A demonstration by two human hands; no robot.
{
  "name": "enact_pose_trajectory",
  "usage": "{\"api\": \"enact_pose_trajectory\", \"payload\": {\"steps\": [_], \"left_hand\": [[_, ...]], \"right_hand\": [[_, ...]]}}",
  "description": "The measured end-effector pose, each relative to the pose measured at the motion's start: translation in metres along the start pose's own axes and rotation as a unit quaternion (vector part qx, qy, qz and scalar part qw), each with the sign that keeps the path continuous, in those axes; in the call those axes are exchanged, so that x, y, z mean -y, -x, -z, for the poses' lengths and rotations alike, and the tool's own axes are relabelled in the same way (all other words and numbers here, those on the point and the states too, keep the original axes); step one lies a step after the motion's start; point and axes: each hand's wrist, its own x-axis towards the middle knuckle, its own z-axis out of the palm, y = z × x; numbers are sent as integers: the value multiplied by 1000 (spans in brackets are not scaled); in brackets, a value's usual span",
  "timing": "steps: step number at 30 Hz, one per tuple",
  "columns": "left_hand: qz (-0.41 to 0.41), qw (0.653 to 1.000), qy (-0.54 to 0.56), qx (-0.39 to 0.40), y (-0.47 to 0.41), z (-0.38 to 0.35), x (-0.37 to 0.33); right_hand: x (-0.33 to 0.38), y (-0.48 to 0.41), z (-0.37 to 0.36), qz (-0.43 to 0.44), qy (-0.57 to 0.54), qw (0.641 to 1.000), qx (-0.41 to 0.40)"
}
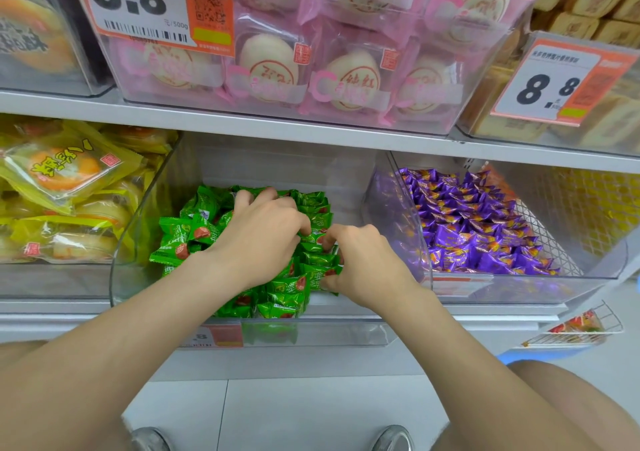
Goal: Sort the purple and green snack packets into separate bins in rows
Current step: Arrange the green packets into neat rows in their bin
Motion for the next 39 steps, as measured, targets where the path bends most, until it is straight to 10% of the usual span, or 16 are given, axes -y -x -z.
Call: {"api": "enact_pose_trajectory", "payload": {"steps": [17,22,26,31,39], "left_hand": [[115,983,-130,-60,22,21,42],[47,971,190,-136,21,31,43],[90,857,499,-87,24,41,16],[72,834,540,-88,25,43,5],[120,795,594,33,24,44,-3]], "right_hand": [[13,7,17,1,-29,997,-65],[19,2,20,39,-188,973,-126],[35,4,32,-15,-438,898,-34],[28,13,48,-74,-619,775,107],[-1,18,50,-24,-547,835,48]]}}
